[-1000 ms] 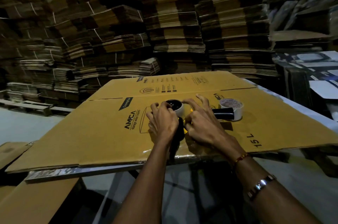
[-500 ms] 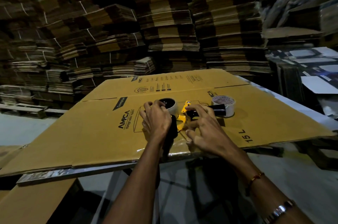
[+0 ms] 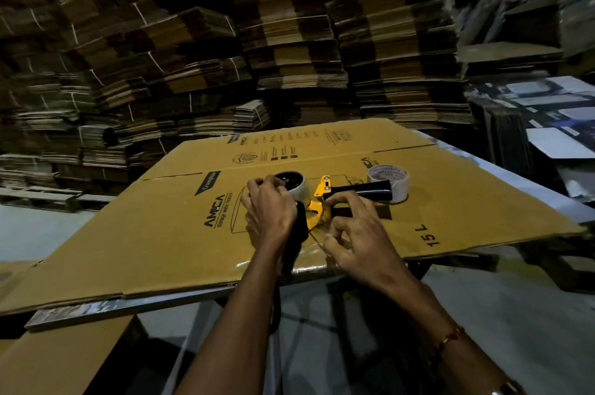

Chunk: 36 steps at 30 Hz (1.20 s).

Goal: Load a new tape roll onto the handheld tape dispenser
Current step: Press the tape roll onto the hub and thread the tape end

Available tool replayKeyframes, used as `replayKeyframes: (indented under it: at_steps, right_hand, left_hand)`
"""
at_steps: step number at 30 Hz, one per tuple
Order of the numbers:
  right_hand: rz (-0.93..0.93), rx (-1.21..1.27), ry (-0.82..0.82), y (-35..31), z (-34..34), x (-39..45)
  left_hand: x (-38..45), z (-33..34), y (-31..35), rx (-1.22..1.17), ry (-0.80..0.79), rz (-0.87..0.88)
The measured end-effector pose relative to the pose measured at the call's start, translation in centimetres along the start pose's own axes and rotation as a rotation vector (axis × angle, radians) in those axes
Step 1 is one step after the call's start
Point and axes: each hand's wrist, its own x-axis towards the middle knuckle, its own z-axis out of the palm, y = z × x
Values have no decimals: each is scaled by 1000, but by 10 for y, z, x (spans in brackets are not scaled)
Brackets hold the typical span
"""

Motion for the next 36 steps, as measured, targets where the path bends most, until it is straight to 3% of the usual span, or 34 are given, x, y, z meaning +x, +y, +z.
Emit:
replayKeyframes:
  at_steps: [7,23,28,33,36]
  right_hand:
    - [-17,41,64,-5,10,-8]
    - [106,136,-91,-28,-11,-23]
    - [172,120,-156,-39,-13,-22]
    - [205,149,-184,-45,-14,-23]
    - [210,160,-203,-48,-13,-23]
  left_hand:
    - [-1,1,-2,-23,26,12]
    - [-1,1,0,-17,45,15]
    - [0,2,-2,-19,17,2]
    - [6,-5,-5,-140,-109,-45]
    - [-11,-23,-18,-94,1,12]
